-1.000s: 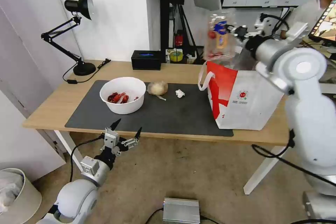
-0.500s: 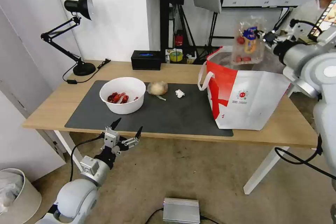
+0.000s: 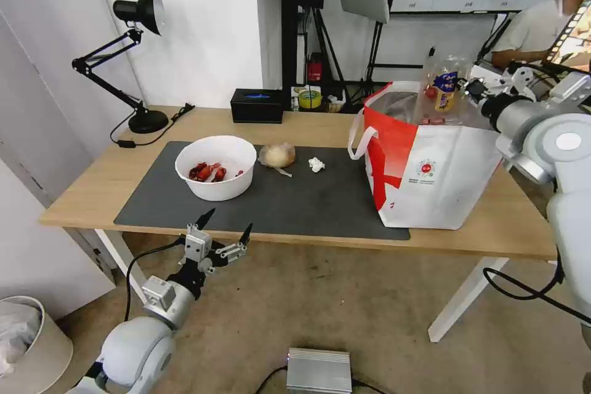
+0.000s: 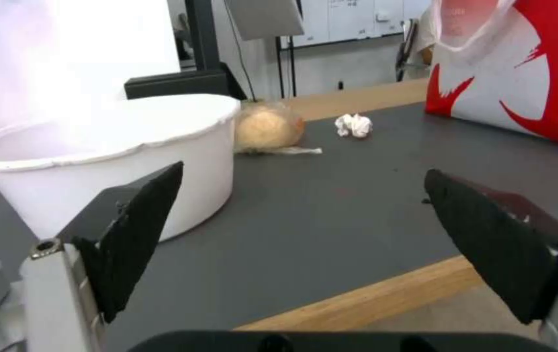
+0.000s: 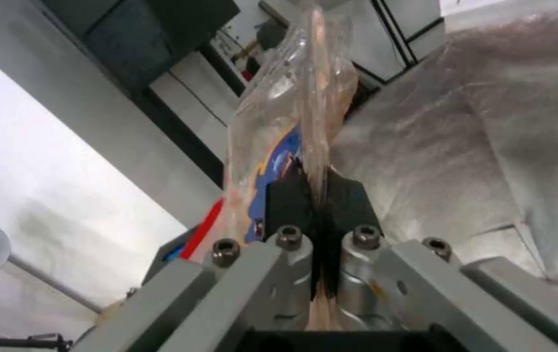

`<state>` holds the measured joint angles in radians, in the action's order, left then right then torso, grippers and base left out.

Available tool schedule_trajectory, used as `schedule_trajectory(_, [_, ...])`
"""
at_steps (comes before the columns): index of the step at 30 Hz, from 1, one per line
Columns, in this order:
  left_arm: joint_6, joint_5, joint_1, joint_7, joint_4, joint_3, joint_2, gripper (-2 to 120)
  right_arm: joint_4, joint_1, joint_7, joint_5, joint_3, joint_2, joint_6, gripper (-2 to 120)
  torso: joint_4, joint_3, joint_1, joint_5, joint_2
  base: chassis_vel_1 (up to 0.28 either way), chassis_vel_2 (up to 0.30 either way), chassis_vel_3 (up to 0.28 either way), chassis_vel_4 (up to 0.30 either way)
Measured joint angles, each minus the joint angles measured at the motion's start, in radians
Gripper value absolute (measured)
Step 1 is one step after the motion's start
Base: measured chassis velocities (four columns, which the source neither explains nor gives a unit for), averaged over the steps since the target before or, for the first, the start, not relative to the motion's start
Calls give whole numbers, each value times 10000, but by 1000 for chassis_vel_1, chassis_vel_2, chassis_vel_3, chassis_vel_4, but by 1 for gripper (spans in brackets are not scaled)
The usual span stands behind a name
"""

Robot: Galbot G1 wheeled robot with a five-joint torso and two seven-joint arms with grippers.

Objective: Pick up the trash from the table and place it into the takeout bag.

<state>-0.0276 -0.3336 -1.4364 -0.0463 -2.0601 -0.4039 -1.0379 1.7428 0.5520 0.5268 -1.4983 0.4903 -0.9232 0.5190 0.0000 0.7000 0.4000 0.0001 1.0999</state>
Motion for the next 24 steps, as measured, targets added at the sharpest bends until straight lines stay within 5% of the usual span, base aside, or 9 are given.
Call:
schedule_trajectory(13, [-1, 4, -15, 3, -45, 14, 22, 100, 429, 345, 70, -264, 70, -19, 199, 0, 0, 0, 0, -1, 0, 0, 0, 0, 0])
schedule_trajectory(24, [-1, 34, -6, 6, 9, 69, -26, 100, 556, 355, 278, -577, 107, 29, 290, 37, 0, 0, 0, -1, 1, 0, 0, 0, 0])
